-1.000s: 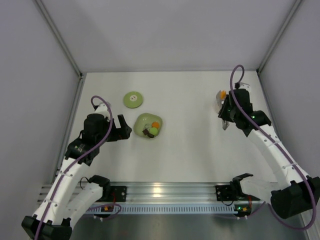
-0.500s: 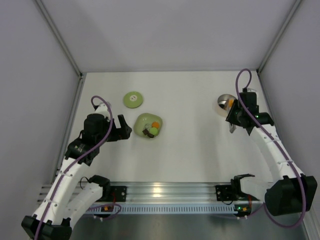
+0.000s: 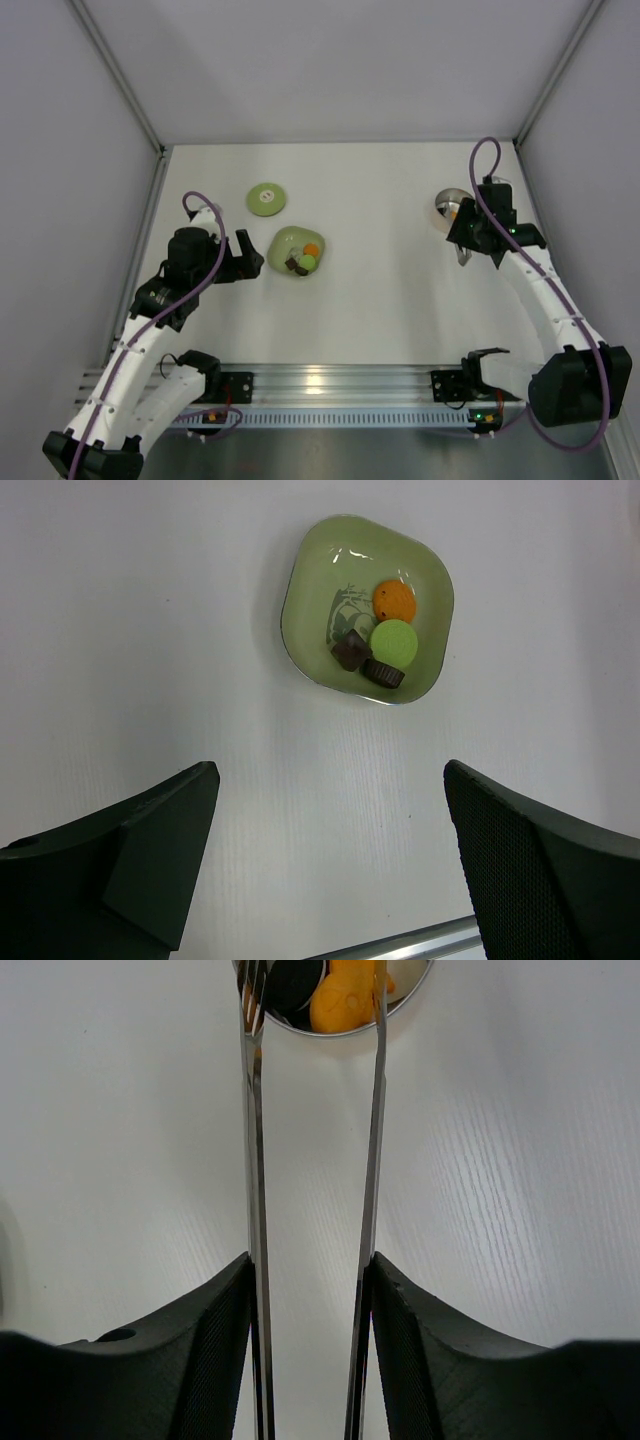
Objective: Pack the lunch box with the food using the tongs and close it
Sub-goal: Place the fake food in the packing box, then pick up the fake food from the plate.
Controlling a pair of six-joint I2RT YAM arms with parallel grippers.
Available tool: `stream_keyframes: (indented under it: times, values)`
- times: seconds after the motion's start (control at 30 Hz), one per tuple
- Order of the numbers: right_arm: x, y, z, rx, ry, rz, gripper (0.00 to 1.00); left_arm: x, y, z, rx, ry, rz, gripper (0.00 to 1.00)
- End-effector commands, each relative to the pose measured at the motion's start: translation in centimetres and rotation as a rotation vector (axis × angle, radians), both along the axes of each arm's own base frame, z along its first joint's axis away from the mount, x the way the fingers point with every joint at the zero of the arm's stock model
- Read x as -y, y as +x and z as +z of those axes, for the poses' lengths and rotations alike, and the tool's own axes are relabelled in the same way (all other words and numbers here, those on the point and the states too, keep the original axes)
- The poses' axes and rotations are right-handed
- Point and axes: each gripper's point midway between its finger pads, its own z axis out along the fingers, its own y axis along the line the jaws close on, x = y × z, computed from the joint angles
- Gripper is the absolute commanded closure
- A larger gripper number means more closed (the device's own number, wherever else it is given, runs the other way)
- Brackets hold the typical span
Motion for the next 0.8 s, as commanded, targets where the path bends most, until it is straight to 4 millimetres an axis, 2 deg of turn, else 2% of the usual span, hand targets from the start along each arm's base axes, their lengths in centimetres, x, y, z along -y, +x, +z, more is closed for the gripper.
stream_keyframes:
  times: [0.0,0.13,0.23,0.33,0.43,0.47,0.53,0.57,0.63,0.67,0.73,0.77]
  values:
    - [0.2,1.1,2.3,0.091,0.012,0.008,0.53,0.2,0.5,1.0,0.043,-0.014,0.002,0.01]
    - [-0.5,0.5,3.2,0.112,0.041,0.034,0.53,0.2,0.4,1.0,0.042,-0.014,0.002,0.01]
    - [-1.8,0.0,4.1,0.131,0.056,0.072,0.54,0.2,0.5,1.0,0.043,-0.014,0.0,0.01]
    - [-3.8,-0.7,4.9,0.147,0.067,0.121,0.54,0.2,0.5,1.0,0.043,-0.014,0.002,0.01]
    - [-7.3,-1.6,5.4,0.161,0.088,0.2,0.54,0.2,0.5,1.0,0.044,-0.012,0.001,0.01]
    - [-9.8,-2.2,5.5,0.154,0.102,0.262,0.54,0.2,0.5,1.0,0.043,-0.014,0.0,0.01]
    - [-12.0,-2.6,5.4,0.151,0.102,0.306,0.54,0.3,0.4,1.0,0.043,-0.015,-0.001,0.01]
    - [-14.2,-3.2,5.1,0.14,0.102,0.357,0.54,0.2,0.4,1.0,0.041,-0.014,0.002,0.01]
    - [-16.3,-3.7,5.1,0.141,0.097,0.396,0.55,0.3,0.4,0.9,0.041,-0.015,-0.002,0.01]
    - [-18.3,-4.4,4.9,0.129,0.095,0.443,0.54,0.3,0.4,1.0,0.041,-0.015,-0.002,0.01]
    - [-20.0,-4.6,4.8,0.131,0.08,0.469,0.54,-0.1,0.6,0.9,0.045,0.001,0.022,0.01]
    - [-21.8,-5.1,4.6,0.121,0.078,0.505,0.54,-0.2,0.7,0.9,0.047,0.001,0.025,0.01]
